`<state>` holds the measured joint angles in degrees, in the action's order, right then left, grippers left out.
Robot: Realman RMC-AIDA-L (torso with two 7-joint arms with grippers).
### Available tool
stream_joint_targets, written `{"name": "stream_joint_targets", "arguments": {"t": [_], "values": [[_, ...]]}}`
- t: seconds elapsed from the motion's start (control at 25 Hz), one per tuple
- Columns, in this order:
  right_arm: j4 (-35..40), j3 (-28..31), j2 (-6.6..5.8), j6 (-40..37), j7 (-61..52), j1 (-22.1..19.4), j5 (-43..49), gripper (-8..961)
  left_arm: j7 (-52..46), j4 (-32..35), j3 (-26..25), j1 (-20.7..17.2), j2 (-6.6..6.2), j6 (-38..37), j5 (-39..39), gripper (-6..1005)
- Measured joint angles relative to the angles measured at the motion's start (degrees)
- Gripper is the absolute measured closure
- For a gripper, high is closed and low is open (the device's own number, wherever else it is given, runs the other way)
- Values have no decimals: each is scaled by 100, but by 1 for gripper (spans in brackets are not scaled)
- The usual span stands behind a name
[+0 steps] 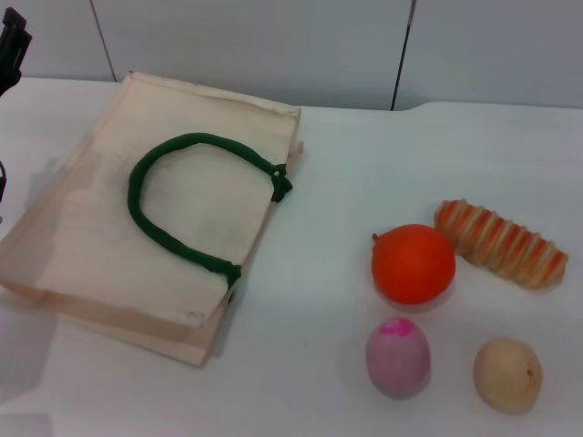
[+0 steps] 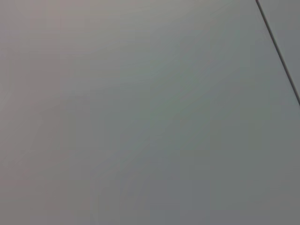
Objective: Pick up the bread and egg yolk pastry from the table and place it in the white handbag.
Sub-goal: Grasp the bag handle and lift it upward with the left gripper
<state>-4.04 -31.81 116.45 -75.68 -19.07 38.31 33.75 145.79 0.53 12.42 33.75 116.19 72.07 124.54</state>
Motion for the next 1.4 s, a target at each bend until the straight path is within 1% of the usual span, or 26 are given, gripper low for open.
{"name": "stream_joint_targets", "arguments": {"t": [0.52,0.72,0.76,0.84,0.96,1.12,1.2,1.24,1.4], "values": [[0,-11,0,0,0,1,0,130,-31,-3,15,0,-2,0,-36,169],[0,-26,-1,22,0,1,0,130,-192,-1,41,0,-16,-9,-179,174],[0,-35,-3,28,0,1,0,130,-439,29,44,11,-40,-106,-385,175],[1,-82,-7,29,0,2,11,130,-589,80,47,25,-58,-181,-502,177],[18,-179,-10,16,1,15,179,130,-905,286,53,37,-68,-337,-902,179],[26,-205,-21,71,-21,36,305,129,-1416,507,53,84,-82,-755,-1404,183],[14,-210,-30,108,-52,44,317,129,-1854,643,53,121,-114,-1013,-1805,185],[10,-211,-33,117,-60,47,334,129,-2276,787,52,149,-134,-1196,-2173,186],[22,-212,-35,128,-69,47,437,129,-3311,1312,50,194,-142,-1422,-3122,190]]}}
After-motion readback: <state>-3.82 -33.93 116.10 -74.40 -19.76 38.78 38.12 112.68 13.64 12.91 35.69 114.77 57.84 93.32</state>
